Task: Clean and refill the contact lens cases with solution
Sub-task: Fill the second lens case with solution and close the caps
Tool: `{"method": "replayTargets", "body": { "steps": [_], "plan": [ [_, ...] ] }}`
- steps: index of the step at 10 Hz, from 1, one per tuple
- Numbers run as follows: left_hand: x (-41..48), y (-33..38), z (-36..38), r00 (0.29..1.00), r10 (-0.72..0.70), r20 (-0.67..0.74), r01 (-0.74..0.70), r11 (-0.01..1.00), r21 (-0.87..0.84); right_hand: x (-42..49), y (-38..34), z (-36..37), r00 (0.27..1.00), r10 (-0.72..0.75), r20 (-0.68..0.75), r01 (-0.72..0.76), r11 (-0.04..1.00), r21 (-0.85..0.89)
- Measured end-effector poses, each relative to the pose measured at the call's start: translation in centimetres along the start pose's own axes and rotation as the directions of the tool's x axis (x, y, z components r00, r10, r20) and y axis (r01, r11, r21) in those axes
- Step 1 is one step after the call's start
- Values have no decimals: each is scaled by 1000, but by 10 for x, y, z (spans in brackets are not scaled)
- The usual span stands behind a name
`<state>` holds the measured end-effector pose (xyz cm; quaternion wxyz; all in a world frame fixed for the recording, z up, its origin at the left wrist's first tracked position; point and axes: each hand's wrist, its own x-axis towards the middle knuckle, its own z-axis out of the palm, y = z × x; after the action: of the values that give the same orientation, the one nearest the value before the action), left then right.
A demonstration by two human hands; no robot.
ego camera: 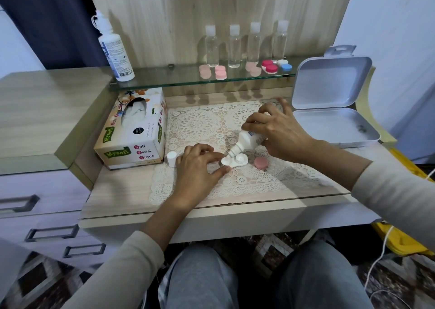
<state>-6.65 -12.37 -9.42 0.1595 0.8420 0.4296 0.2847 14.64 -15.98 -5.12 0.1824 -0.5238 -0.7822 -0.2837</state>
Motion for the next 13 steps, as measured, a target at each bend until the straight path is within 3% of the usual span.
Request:
{"method": "replayTargets", "body": {
  "steps": [7, 11, 13],
  "plan": [
    [0, 0, 0, 1000, 9, 2, -9, 1000, -3, -2, -2, 0, 999, 33, 32, -34, 999, 34],
    [0, 0, 0, 1000, 11, 7, -11, 1000, -5, -13, 3, -5, 976, 130, 175, -148, 984, 97],
    [0, -1, 0, 1000, 13, 7, -13, 1000, -3, -17, 12, -14, 989, 97, 108, -98, 995, 8]
  ]
}}
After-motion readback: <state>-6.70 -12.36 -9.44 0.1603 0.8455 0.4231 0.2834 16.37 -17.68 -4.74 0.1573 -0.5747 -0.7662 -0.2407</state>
